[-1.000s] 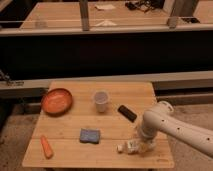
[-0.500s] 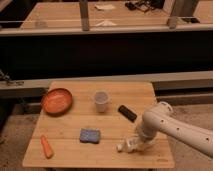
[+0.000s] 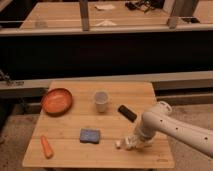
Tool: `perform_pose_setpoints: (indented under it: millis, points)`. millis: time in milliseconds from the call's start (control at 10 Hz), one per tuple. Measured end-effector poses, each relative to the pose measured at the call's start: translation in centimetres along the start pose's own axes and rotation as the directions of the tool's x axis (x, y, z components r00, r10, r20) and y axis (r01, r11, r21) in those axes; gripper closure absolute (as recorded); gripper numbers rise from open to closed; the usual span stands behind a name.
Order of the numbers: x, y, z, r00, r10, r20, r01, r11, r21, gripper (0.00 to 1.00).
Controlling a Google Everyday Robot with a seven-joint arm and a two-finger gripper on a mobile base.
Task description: Place the bottle in the ceramic bowl
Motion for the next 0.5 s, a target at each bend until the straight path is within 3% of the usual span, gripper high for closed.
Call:
perform_pose_setpoints:
  millis: [200,500]
  points:
    - [-0.7,-0.5,-0.6,1.000,-0.006,0.000,0.006,1.000,0.007,0.92]
    - [-2.1,-0.9,-2.4,1.000,-0.006,-0.002,0.006,1.000,0.017,0.92]
